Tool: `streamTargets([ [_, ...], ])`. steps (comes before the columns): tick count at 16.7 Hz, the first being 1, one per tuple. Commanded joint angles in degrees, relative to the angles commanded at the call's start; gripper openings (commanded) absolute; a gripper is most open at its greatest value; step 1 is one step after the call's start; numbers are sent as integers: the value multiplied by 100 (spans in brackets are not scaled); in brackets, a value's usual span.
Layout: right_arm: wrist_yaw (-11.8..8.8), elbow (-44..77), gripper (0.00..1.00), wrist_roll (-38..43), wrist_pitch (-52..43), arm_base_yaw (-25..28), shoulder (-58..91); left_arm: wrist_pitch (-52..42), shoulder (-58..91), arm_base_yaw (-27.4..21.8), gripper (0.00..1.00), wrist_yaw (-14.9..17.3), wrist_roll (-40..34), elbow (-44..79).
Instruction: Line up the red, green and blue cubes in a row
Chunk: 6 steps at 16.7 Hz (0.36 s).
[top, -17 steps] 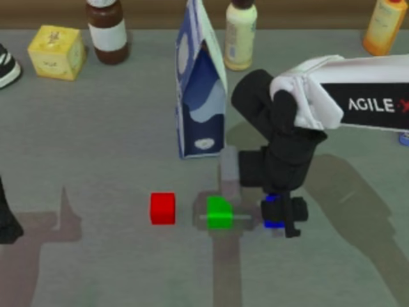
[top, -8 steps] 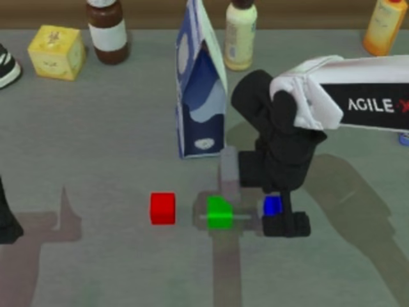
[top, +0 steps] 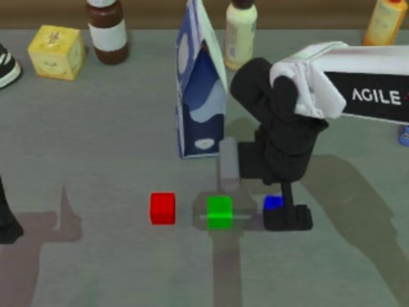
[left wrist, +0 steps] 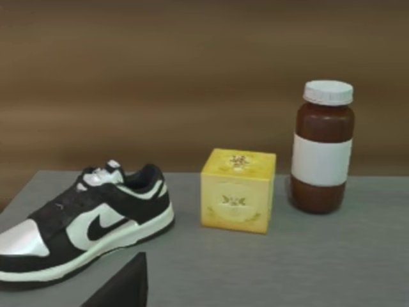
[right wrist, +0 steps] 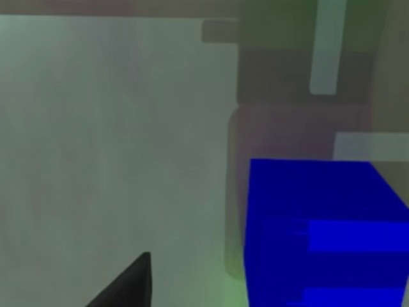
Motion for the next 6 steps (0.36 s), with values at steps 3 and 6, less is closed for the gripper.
streamTargets([
  [3,-2,403,100,-10,-678,8,-222,0,0,0,100,0,0,0],
  [6,-6,609,100,-12,-987,13,-367,0,0,0,100,0,0,0],
])
